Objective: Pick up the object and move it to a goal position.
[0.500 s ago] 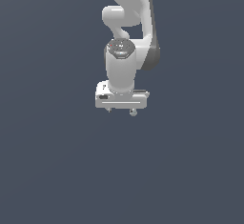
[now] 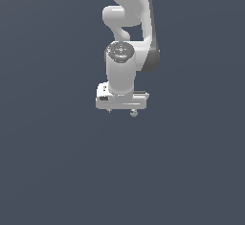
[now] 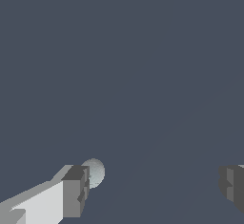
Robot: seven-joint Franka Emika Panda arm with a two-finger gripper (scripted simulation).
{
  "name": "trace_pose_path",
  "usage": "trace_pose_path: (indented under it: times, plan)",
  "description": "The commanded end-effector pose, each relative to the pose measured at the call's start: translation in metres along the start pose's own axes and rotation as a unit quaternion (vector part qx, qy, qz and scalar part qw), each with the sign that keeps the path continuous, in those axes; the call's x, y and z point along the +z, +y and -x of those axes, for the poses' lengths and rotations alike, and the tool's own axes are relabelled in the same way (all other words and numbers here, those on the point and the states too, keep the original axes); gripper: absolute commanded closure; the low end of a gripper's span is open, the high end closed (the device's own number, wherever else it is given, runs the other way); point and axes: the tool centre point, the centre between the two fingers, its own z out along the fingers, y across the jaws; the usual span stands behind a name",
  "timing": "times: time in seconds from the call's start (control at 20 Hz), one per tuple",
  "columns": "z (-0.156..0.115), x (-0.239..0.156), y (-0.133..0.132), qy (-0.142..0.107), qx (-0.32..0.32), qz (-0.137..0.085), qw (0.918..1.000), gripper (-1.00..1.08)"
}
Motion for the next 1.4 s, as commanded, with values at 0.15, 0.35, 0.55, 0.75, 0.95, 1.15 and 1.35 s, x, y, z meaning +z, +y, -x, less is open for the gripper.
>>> trace_pose_path:
  times: [0.15, 0.35, 0.55, 0.75, 0.95, 1.15, 1.35]
  plan:
    - [0.001, 0.002, 0.0, -0.001, 0.0, 0.0, 1.0, -0.92]
    - [0.004, 0.007, -0.004, 0.0, -0.005, 0.0, 1.0, -0.92]
    - [0.01, 0.017, -0.012, 0.002, -0.016, 0.0, 0.9999, -0.92]
    - [0.021, 0.032, -0.025, 0.006, -0.033, 0.0, 0.9994, -0.92]
    - [0.037, 0.052, -0.041, 0.01, -0.056, 0.0, 0.9984, -0.92]
    - [0.053, 0.068, -0.055, 0.014, -0.076, 0.0, 0.997, -0.92]
    - [0.064, 0.079, -0.064, 0.017, -0.09, 0.0, 0.9958, -0.92]
